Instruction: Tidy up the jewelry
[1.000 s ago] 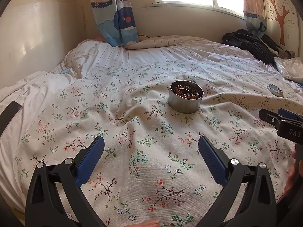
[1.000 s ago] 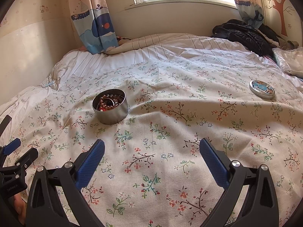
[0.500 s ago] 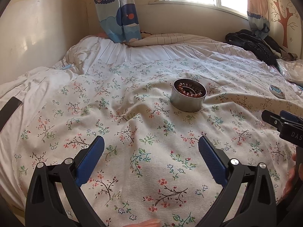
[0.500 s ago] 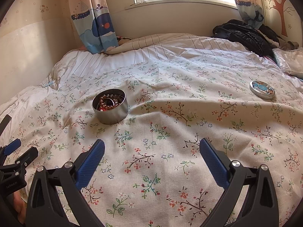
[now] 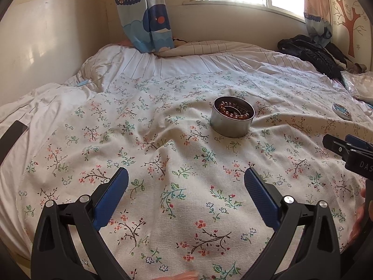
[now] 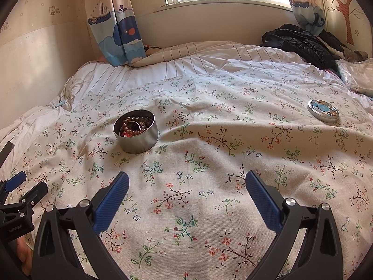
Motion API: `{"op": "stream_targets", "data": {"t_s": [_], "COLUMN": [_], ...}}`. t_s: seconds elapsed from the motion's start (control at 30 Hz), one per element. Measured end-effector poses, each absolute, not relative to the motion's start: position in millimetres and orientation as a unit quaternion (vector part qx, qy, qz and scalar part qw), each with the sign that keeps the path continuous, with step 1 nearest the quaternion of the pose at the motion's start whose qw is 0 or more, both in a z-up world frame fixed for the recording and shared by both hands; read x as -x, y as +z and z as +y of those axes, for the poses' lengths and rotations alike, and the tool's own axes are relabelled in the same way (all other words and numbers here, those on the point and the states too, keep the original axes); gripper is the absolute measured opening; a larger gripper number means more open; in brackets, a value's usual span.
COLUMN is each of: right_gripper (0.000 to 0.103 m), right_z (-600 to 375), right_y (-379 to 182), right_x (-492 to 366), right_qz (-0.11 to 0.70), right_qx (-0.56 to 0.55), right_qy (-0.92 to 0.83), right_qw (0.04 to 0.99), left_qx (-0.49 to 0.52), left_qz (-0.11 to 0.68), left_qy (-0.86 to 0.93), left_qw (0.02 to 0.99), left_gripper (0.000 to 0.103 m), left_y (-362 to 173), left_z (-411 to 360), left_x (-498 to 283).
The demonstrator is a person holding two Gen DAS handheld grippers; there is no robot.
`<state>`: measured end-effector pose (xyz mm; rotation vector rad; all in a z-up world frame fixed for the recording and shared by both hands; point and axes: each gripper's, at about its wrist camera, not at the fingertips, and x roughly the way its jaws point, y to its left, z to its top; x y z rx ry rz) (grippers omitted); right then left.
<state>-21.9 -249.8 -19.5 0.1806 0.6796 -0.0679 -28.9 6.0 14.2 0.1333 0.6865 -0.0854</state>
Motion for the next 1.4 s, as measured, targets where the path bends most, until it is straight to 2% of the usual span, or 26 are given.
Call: {"op": "stream_targets", "data": {"t_s": [1.4], "right_gripper": [0.096], "right_z": [-248.4], "right_y": [-19.5], "right_x": [19.3], "right_qz": [0.335], "right_qx": [-0.087], "right_qy": [-0.031], "right_qw": [0.938], "left_qx": [-0.063], "left_qz": [0.339], "left_qy": [-0.048], "left_qw": [0.937], "left_gripper": [0.096], "left_y": [12.6], "left_z": [3.3], "left_x": [28.6]}}
